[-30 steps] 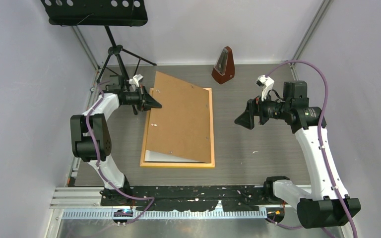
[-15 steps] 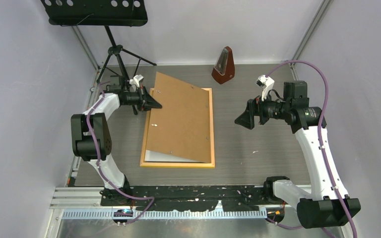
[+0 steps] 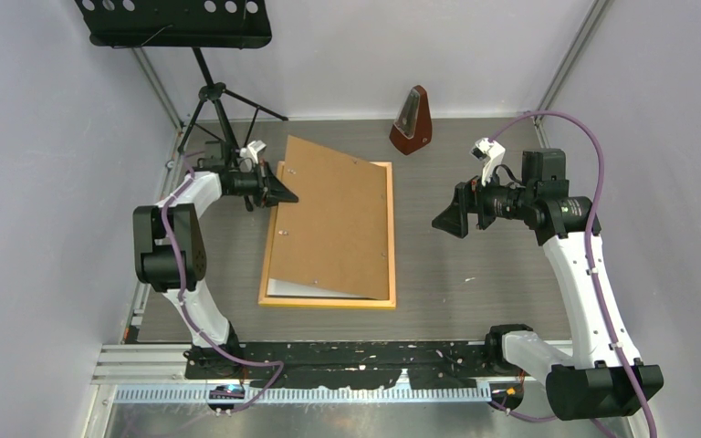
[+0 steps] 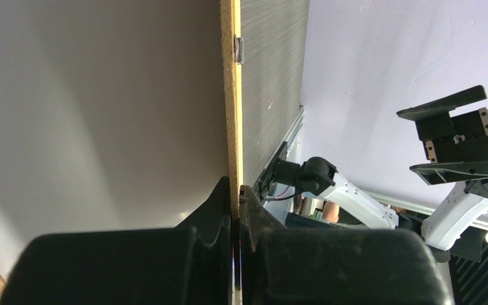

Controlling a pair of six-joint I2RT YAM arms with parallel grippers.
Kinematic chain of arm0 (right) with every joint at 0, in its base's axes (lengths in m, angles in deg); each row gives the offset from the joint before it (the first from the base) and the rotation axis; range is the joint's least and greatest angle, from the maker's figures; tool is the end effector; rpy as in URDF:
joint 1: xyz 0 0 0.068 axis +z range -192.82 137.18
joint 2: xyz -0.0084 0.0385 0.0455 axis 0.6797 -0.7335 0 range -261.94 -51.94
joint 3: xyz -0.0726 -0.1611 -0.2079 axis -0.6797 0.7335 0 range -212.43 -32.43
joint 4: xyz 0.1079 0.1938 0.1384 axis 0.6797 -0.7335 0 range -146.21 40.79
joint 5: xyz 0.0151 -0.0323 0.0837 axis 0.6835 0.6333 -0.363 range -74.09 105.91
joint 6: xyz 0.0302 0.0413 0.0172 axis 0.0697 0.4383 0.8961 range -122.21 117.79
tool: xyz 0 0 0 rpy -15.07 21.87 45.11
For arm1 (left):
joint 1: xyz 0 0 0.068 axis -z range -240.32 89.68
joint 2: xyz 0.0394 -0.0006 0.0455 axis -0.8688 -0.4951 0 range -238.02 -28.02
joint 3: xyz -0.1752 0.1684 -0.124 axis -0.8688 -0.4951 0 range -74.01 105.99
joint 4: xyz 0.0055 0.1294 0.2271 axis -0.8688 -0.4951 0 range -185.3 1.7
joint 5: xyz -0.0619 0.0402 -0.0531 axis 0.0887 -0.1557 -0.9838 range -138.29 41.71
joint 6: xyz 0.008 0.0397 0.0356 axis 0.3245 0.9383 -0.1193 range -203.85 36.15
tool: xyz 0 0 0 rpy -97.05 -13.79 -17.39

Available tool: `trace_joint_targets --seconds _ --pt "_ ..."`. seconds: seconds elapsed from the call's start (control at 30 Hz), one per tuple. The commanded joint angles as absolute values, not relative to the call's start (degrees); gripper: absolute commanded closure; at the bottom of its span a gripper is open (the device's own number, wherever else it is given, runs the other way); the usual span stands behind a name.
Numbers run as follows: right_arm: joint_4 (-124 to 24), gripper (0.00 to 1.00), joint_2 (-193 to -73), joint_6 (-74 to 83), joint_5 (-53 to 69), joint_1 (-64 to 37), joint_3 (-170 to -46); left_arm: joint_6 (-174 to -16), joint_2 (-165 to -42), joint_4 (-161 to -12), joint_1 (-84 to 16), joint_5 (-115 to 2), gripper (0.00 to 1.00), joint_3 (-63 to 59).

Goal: Put the photo into the frame
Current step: Place the photo frame item in the photo frame.

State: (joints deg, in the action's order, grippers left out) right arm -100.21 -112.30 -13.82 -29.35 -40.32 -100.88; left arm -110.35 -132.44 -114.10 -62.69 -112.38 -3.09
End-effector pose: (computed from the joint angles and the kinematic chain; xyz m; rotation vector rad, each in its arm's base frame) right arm 0.1948 0.0338 0.3694 -0.6501 2.0809 0.8172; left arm 0.3699 -0.0167 0.2069 -0.1988 2.4259 -1.6063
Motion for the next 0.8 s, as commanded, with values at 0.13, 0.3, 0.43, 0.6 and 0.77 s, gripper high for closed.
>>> trace_joint_targets --seconds 0.13,0.3,0.43,0.6,0.77 --pt "-99.2 0.07 -111.8 -13.4 -29.5 -40.5 -101.6 -104.8 -133.4 -117.7 -62.4 -111.3 0.76 -1.4" --pt "-99.2 0.07 -112.0 -13.5 -29.5 -40.5 -101.7 -102.4 -134.8 -120.0 -62.4 -108.4 0.59 -1.1" --pt "-99.2 0.07 -112.0 -13.5 -29.6 -40.5 -101.5 -100.6 -136.8 -122.2 -62.5 -106.3 0.47 0.3" --pt "-99.2 0.07 -111.7 -13.7 -29.6 -40.5 -101.0 -98.8 -138.6 -125.4 -62.5 -102.0 0.38 2.4" --pt "-99.0 0.07 -111.6 -13.7 -29.6 -40.5 -100.8 -97.1 -137.8 -129.1 -62.3 -94.0 0.25 3.7"
